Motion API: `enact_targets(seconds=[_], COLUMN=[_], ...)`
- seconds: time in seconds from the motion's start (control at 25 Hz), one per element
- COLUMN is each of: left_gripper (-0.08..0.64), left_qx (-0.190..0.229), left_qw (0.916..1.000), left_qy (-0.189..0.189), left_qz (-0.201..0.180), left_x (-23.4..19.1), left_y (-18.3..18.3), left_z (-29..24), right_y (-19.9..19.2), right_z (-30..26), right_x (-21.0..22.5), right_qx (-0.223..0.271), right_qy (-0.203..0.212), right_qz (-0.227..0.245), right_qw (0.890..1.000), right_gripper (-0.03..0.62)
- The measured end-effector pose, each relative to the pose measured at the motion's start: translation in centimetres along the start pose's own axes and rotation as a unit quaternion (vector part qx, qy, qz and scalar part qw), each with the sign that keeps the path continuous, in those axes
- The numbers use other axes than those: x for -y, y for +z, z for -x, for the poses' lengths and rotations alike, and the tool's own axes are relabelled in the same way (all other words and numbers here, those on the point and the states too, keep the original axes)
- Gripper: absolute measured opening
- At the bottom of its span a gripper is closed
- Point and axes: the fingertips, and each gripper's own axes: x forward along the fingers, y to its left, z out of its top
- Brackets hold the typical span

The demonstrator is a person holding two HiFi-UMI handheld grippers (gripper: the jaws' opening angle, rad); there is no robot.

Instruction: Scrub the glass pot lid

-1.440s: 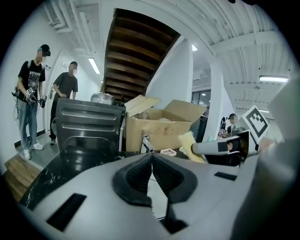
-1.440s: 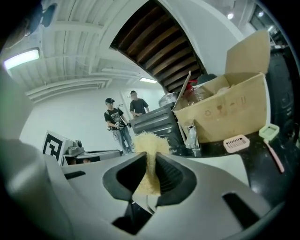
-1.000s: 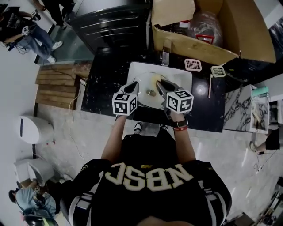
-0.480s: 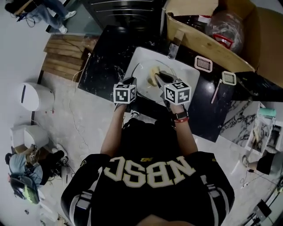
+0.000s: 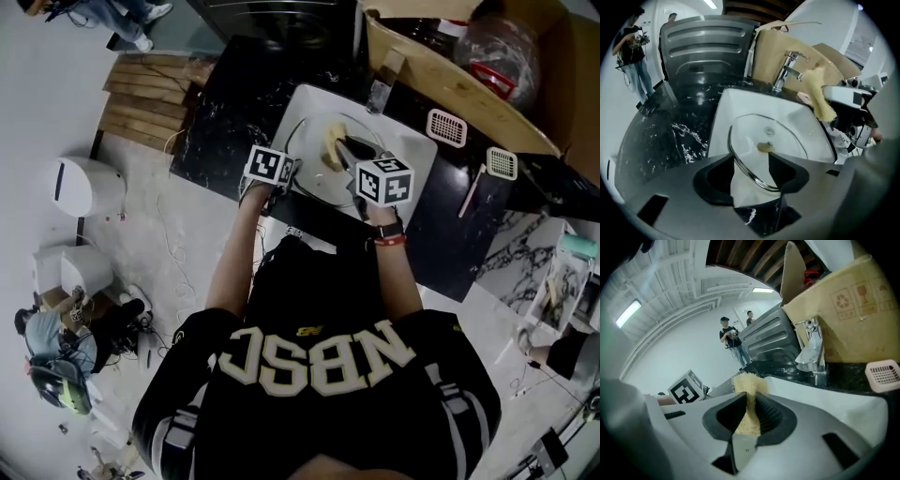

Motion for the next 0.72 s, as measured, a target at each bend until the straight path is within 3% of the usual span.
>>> enact_targets(seconds=[0.12,0.28,0.4,0.56,0.72], left_gripper=[0.273,0.308,0.325,0.327,0.325], left_qx=[-0.049,-0.092,-0.141,-0.150,-0.165], left_qw=[0.9982,0.9881,0.9801,0.9728,0.9700], left_qy=[-0.021,-0.049,-0.052,-0.053,-0.039], left_qz=[0.028,0.113,0.130,0.168,0.174], left_x=[0.1,0.0,-0.2,-0.5,-0.8], left_y=[-0.8,-1.4,-2.5,-2.1,-2.1], left_z=[-1.2,-3.0,-3.9,-4.6,-5.3], right_y=[0.0,0.0,0.1,0.1,0.0], right_z=[-0.1,-0.3,-0.3,-0.3,-0.1], right_x=[-0.1,-0.3,-0.4,-0.5,-0.5], right_qx=[0.001,0.000,0.001,0.002,0.005], right_qy=[0.002,0.007,0.009,0.010,0.009], right_qz=[-0.003,-0.002,0.001,0.000,-0.001], right_qw=[1.000,1.000,1.000,1.000,1.000], right_gripper=[0.069,0.069,0.069,0.069,0.069])
